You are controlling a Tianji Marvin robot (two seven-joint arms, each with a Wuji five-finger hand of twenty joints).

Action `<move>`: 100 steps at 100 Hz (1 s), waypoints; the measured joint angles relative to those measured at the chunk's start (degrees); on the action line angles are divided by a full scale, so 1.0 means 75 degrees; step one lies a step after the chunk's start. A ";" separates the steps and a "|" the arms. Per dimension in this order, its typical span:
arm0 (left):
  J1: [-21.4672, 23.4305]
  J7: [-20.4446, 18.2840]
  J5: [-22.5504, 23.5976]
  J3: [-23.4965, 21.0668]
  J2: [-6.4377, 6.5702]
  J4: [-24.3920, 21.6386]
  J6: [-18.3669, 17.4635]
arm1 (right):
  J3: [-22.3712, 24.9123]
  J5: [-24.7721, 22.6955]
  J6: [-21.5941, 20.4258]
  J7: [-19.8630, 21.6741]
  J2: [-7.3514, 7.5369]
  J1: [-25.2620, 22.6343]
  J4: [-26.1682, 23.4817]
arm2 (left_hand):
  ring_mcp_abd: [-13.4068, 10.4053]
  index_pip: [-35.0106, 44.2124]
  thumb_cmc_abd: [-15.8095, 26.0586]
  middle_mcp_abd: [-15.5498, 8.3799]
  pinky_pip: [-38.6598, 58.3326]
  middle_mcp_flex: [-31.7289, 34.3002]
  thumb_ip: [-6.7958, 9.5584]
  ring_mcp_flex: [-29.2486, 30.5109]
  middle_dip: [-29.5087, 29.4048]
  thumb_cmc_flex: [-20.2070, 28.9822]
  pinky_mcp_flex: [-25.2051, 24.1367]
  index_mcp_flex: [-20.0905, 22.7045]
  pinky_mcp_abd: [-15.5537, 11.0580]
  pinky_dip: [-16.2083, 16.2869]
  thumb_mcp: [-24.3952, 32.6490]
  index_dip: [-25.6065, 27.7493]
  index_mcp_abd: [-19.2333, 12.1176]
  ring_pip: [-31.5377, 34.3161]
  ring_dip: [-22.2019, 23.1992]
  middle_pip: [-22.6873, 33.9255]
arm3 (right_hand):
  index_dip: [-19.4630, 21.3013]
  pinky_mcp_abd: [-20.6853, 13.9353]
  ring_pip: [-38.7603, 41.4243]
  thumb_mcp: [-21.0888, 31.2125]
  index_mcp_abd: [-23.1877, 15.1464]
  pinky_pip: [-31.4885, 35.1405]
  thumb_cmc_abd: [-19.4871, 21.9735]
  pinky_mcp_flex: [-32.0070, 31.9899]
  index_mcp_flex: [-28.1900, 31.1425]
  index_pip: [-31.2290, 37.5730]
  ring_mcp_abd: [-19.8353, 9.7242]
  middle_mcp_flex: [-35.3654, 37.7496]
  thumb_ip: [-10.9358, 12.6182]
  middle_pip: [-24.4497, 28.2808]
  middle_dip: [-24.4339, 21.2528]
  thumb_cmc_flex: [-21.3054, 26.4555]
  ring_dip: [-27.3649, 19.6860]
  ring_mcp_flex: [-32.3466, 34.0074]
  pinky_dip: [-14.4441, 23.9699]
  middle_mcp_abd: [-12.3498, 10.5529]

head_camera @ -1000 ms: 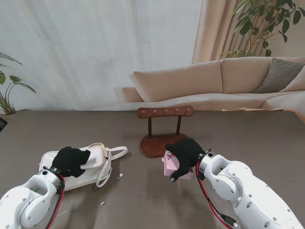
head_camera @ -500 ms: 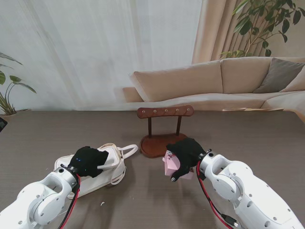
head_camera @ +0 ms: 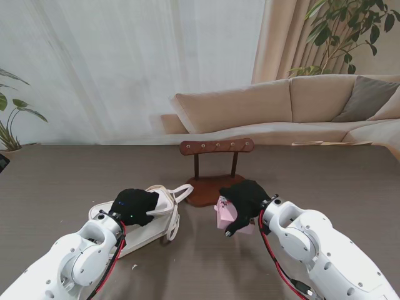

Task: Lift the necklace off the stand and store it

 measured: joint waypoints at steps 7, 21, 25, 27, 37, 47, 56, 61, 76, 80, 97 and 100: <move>0.0056 -0.0391 0.0003 -0.0051 -0.0004 -0.0235 0.0124 | -0.0027 0.0004 -0.0002 -0.0021 0.0000 0.0022 0.0018 | 0.0001 -0.0101 0.0081 0.0000 0.0000 -0.0138 0.0000 -0.0009 0.0012 -0.0011 -0.0104 -0.0112 0.0006 0.0079 -0.0022 0.0134 0.0011 0.0000 0.0004 -0.0037 | 0.0000 0.0000 0.0000 0.0000 0.0000 0.0000 0.0000 0.0000 0.0000 0.0000 0.0000 0.0000 0.0000 0.0000 0.0000 0.0000 0.0000 0.0000 0.0000 0.0000; 0.0227 -0.0664 0.0104 -0.0276 -0.0006 -0.0598 0.0084 | -0.0099 0.0027 0.0002 -0.0063 0.0000 0.0064 0.0025 | 0.0006 -0.0988 0.0408 0.0007 0.0000 -0.0590 0.0010 -0.0055 -0.0262 -0.0259 -0.0319 -0.0223 0.0006 0.0229 -0.0079 0.0808 0.0030 0.0001 0.0010 0.0486 | 0.0000 0.0000 0.0000 0.0000 0.0000 0.0000 0.0000 0.0000 0.0000 0.0000 0.0000 0.0000 0.0000 0.0000 0.0000 0.0000 0.0000 0.0000 0.0000 0.0000; 0.0273 -0.0722 0.0140 -0.0352 -0.0005 -0.0662 0.0050 | -0.0121 0.0032 0.0003 -0.0073 0.0000 0.0074 0.0025 | 0.0007 -0.1191 0.0584 0.0005 0.0000 -0.0591 0.0011 -0.0057 -0.0309 -0.0259 -0.0329 -0.0302 0.0006 0.0238 -0.0111 0.0830 0.0031 0.0001 0.0010 0.0534 | 0.0000 0.0000 0.0000 0.0000 0.0000 0.0000 0.0000 0.0000 0.0000 0.0000 0.0000 0.0000 0.0000 0.0000 0.0000 0.0000 0.0000 0.0000 0.0000 0.0000; 0.0295 -0.0759 0.0161 -0.0388 -0.0003 -0.0693 0.0035 | -0.0131 0.0033 0.0004 -0.0077 -0.0001 0.0078 0.0025 | 0.0007 -0.1298 0.0604 0.0005 0.0000 -0.0591 0.0011 -0.0058 -0.0310 -0.0259 -0.0330 -0.0321 0.0006 0.0260 -0.0113 0.0847 0.0035 0.0001 0.0011 0.0548 | 0.0000 0.0000 0.0000 0.0000 0.0000 0.0000 0.0000 0.0000 0.0000 0.0000 0.0000 0.0000 0.0000 0.0000 0.0000 0.0000 0.0000 0.0000 0.0000 0.0000; 0.0388 -0.0865 0.0289 -0.0538 0.0004 -0.0826 -0.0028 | -0.0180 0.0035 0.0008 -0.0090 -0.0004 0.0095 -0.0002 | 0.0007 -0.1580 0.0924 0.0001 0.0000 -0.0591 0.0014 -0.0059 -0.0306 -0.0248 -0.0330 -0.0403 0.0006 0.0308 -0.0113 0.0851 0.0045 0.0094 0.0089 0.0584 | 0.0000 0.0000 0.0000 0.0000 0.0000 0.0000 0.0000 0.0000 0.0000 0.0000 0.0000 0.0000 0.0000 0.0000 0.0000 0.0000 0.0000 0.0000 0.0000 0.0000; 0.0449 -0.0914 0.0226 -0.0660 0.0003 -0.0918 -0.0020 | -0.0267 0.0034 0.0017 -0.0127 -0.0004 0.0127 -0.0053 | 0.0007 -0.1796 0.1164 -0.0002 0.0212 -0.0591 0.0170 -0.0052 -0.0121 -0.0166 -0.0298 -0.0404 0.0006 0.0389 -0.0190 0.0887 0.0085 0.0442 0.0231 0.0625 | 0.0000 0.0000 0.0000 0.0000 0.0000 0.0000 0.0000 0.0000 0.0000 0.0000 0.0000 0.0000 0.0000 0.0000 0.0000 0.0000 0.0000 0.0000 0.0000 0.0000; 0.0479 -0.1099 0.0115 -0.0814 -0.0001 -0.1031 -0.0014 | -0.0368 0.0034 0.0036 -0.0158 -0.0007 0.0165 -0.0120 | 0.0003 -0.2026 0.1265 -0.0003 0.0383 -0.0591 0.0170 -0.0048 -0.0010 -0.0165 -0.0293 -0.0407 0.0006 0.0416 -0.0210 0.0894 0.0085 0.0679 0.0359 0.0729 | 0.0000 0.0000 0.0000 0.0000 0.0000 0.0000 0.0000 0.0000 0.0000 0.0000 0.0000 0.0000 0.0000 0.0000 0.0000 0.0000 0.0000 0.0000 0.0000 0.0000; 0.0482 -0.1278 0.0057 -0.0914 -0.0001 -0.1100 -0.0014 | -0.0439 0.0034 0.0055 -0.0177 -0.0010 0.0197 -0.0153 | 0.0001 -0.2160 0.1265 -0.0003 0.0462 -0.0592 0.0171 -0.0048 0.0011 -0.0166 -0.0293 -0.0408 0.0006 0.0426 -0.0286 0.0894 0.0085 0.0757 0.0386 0.0764 | 0.0000 0.0000 0.0000 0.0000 0.0000 0.0000 0.0000 0.0000 0.0000 0.0000 0.0000 0.0000 0.0000 0.0000 0.0000 0.0000 0.0000 0.0000 0.0000 0.0000; 0.0438 -0.1629 -0.0041 -0.1143 0.0013 -0.1251 -0.0017 | -0.0666 0.0056 0.0125 -0.0243 -0.0036 0.0325 -0.0226 | -0.0034 -0.2404 0.1273 -0.0003 0.0465 -0.0706 0.0172 -0.0048 0.0083 -0.0166 -0.0293 -0.0411 0.0000 0.0433 -0.0286 0.0891 0.0085 0.0780 0.0389 0.0780 | 0.0000 0.0000 0.0000 0.0000 0.0000 0.0000 0.0000 0.0000 0.0000 0.0000 0.0000 0.0000 0.0000 0.0000 0.0000 0.0000 0.0000 0.0000 0.0000 0.0000; 0.0418 -0.1721 0.0025 -0.1202 0.0019 -0.1282 -0.0035 | -0.0722 0.0063 0.0139 -0.0270 -0.0047 0.0363 -0.0229 | -0.0053 -0.2485 0.1276 -0.0003 0.0465 -0.0712 0.0172 -0.0053 0.0083 -0.0166 -0.0316 -0.0415 -0.0009 0.0434 -0.0287 0.0889 0.0085 0.0780 0.0390 0.0780 | 0.0000 0.0000 0.0000 0.0000 0.0000 0.0000 0.0000 0.0000 0.0000 0.0000 0.0000 0.0000 0.0000 0.0000 0.0000 0.0000 0.0000 0.0000 0.0000 0.0000; 0.0408 -0.2222 0.0472 -0.1519 0.0071 -0.1455 -0.0142 | -0.0865 0.0079 0.0158 -0.0313 -0.0089 0.0472 -0.0244 | -0.0060 -0.2874 0.1336 -0.0005 0.0361 -0.1132 0.0174 -0.0331 0.0084 -0.0165 -0.0808 -0.0525 -0.0029 0.0434 -0.0375 0.1015 0.0083 0.0672 0.0392 0.0785 | 0.0000 0.0000 0.0000 0.0000 0.0000 0.0000 0.0000 0.0000 0.0000 0.0000 0.0000 0.0000 0.0000 0.0000 0.0000 0.0000 0.0000 0.0000 0.0000 0.0000; 0.0419 -0.2353 0.0480 -0.1567 0.0086 -0.1501 -0.0143 | -0.0868 0.0081 0.0157 -0.0315 -0.0096 0.0476 -0.0249 | -0.0060 -0.2906 0.1336 -0.0005 0.0261 -0.1202 0.0175 -0.0352 0.0084 -0.0166 -0.0950 -0.0618 -0.0048 0.0434 -0.0375 0.1081 0.0083 0.0632 0.0391 0.0785 | 0.0000 0.0000 0.0000 0.0000 0.0000 0.0000 0.0000 0.0000 0.0000 0.0000 0.0000 0.0000 0.0000 0.0000 0.0000 0.0000 0.0000 0.0000 0.0000 0.0000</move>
